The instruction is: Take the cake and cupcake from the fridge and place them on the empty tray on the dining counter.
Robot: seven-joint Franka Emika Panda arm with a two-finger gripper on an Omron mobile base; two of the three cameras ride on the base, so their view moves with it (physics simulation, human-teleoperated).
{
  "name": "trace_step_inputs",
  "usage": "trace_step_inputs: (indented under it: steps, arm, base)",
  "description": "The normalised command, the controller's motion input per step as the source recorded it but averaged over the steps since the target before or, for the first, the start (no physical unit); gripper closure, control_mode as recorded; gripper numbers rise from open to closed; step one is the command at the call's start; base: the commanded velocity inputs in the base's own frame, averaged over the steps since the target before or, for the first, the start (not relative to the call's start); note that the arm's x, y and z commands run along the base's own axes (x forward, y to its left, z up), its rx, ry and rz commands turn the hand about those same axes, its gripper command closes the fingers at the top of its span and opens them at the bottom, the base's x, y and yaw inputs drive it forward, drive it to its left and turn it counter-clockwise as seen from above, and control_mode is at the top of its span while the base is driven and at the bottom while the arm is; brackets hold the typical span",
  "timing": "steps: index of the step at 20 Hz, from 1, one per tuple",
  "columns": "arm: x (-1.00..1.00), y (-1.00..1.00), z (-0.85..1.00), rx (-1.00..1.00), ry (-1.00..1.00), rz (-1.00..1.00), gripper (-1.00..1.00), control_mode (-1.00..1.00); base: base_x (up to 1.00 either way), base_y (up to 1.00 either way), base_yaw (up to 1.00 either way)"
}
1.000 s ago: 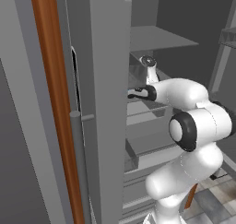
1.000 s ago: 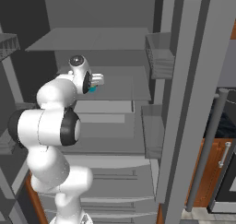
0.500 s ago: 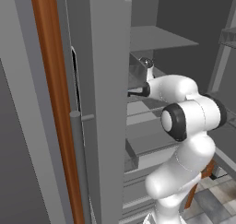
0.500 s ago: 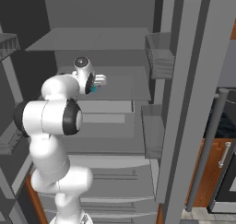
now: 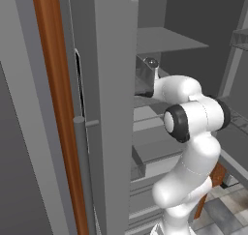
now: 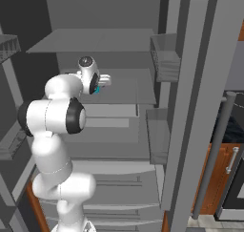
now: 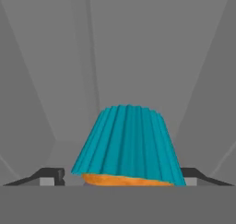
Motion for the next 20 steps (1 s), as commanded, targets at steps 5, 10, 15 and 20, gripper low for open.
trace_step_inputs:
  steps: [5, 10, 15, 20]
  arm:
    - [-0.1, 0.0, -0.29, 0.0, 0.0, -0.03, 1.0, -1.0]
    - [-0.46, 0.0, -0.18, 0.07, -0.07, 0.0, 1.0, -1.0]
    - [-0.43, -0.11, 0.02, 0.16, -0.21, 0.0, 1.0, -1.0]
    - [-0.53, -0.56, 0.29, 0.11, -0.11, -0.04, 1.0, -1.0]
  base:
    - [0.0, 0.0, 0.0]
    - [0.0, 0.0, 0.0]
    - [0.0, 0.0, 0.0]
    - [0.0, 0.0, 0.0]
